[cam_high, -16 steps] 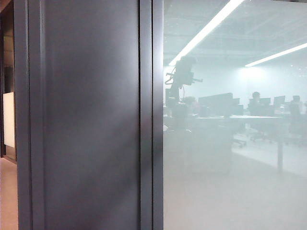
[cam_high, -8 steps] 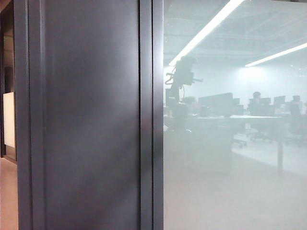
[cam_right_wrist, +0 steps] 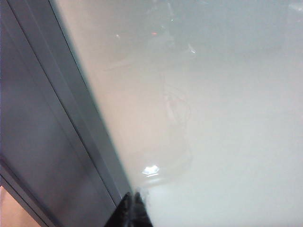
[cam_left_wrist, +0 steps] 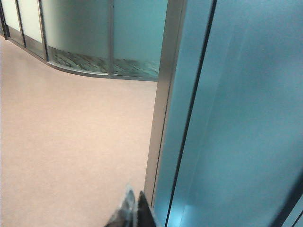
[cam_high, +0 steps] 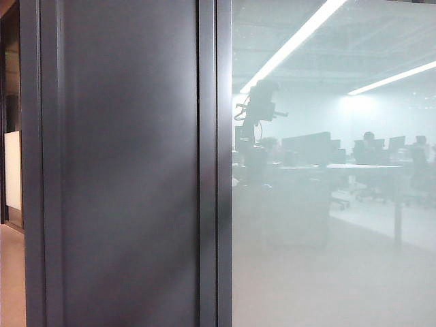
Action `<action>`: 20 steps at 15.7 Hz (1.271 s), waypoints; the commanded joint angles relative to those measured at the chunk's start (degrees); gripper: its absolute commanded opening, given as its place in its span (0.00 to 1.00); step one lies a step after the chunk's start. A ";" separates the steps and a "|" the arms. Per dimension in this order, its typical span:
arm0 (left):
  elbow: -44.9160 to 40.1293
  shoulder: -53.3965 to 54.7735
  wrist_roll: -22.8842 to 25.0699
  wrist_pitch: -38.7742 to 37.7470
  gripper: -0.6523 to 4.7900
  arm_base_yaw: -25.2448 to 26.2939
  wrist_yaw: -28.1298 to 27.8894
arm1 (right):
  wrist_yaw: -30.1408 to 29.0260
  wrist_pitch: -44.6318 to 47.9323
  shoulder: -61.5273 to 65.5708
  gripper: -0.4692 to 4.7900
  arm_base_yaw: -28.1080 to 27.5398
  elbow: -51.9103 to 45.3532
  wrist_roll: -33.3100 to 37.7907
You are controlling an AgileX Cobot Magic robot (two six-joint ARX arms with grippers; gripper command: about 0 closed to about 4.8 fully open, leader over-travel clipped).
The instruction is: Raise the arm to find the leftmost switch on the wall and turn off the lights.
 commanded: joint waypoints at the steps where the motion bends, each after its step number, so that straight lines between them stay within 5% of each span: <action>1: 0.13 -0.04 0.00 0.50 0.11 0.04 0.28 | 1.66 -0.26 -0.07 0.08 -0.04 0.20 -6.75; 5: 0.13 -0.04 0.00 0.50 0.11 0.04 0.26 | 18.36 7.98 -0.39 0.08 -0.09 -4.66 -10.40; 7: 0.13 -0.04 0.00 0.48 0.11 0.04 0.26 | 21.97 12.79 -0.63 0.08 -0.98 -10.10 -12.59; 13: 0.13 -0.04 0.00 0.42 0.11 0.04 0.28 | 21.35 20.22 -3.15 0.08 -10.08 -20.37 -12.52; 16: 0.13 -0.04 0.00 0.22 0.11 0.04 0.26 | 15.23 22.03 -8.09 0.08 -15.65 -23.89 -12.07; 20: 0.13 -0.04 0.00 0.28 0.11 0.04 0.28 | 10.36 24.41 -8.09 0.08 -15.32 -25.33 -11.85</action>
